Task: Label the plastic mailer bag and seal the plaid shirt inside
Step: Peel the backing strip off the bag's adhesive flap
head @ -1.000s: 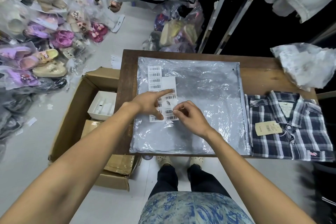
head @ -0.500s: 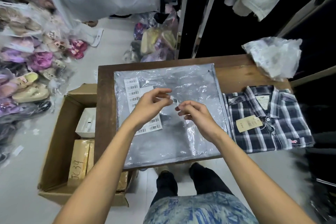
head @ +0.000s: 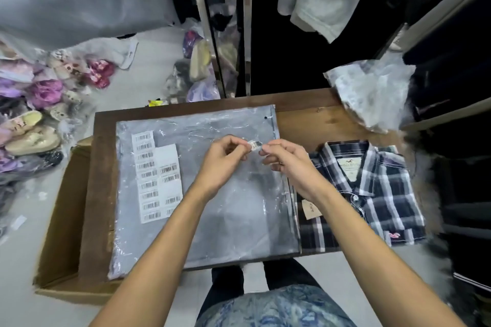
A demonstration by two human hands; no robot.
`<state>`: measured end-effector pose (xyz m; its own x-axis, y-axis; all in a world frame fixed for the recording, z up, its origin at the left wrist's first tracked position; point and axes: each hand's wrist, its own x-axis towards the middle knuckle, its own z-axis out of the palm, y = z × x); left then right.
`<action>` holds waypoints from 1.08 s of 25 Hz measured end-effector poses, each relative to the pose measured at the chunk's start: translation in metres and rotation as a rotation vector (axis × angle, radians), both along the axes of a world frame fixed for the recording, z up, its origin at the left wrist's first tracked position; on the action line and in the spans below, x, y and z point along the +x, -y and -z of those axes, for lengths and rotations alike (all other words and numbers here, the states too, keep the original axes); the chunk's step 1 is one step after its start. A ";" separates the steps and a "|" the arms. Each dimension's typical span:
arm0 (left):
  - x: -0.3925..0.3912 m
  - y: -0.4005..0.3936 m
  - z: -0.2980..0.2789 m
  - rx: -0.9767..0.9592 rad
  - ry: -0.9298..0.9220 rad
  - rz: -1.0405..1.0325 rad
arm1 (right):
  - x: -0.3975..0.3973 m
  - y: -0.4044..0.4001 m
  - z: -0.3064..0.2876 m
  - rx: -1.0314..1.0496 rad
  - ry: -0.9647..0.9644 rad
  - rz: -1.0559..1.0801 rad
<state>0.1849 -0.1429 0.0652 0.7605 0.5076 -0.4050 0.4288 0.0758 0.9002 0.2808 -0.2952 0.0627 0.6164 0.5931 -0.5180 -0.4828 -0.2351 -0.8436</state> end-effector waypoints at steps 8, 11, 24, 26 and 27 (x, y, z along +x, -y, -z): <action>0.049 0.023 -0.005 0.057 -0.041 -0.120 | 0.062 0.004 0.008 -0.032 0.154 -0.001; 0.048 0.022 -0.014 0.092 -0.024 -0.117 | 0.068 0.006 -0.003 0.002 0.191 0.010; 0.044 -0.010 -0.002 0.035 -0.027 0.031 | 0.047 0.008 -0.011 -0.041 0.429 -0.191; 0.046 -0.017 0.003 0.031 -0.020 0.073 | 0.045 0.001 -0.006 -0.027 0.451 -0.102; 0.047 -0.020 0.005 0.019 -0.013 0.088 | 0.045 -0.001 -0.003 -0.032 0.446 -0.061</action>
<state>0.2322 -0.1234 0.0604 0.7971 0.4470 -0.4060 0.4449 0.0200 0.8954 0.3259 -0.2942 0.0653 0.7482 0.6230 -0.2283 -0.0584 -0.2809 -0.9580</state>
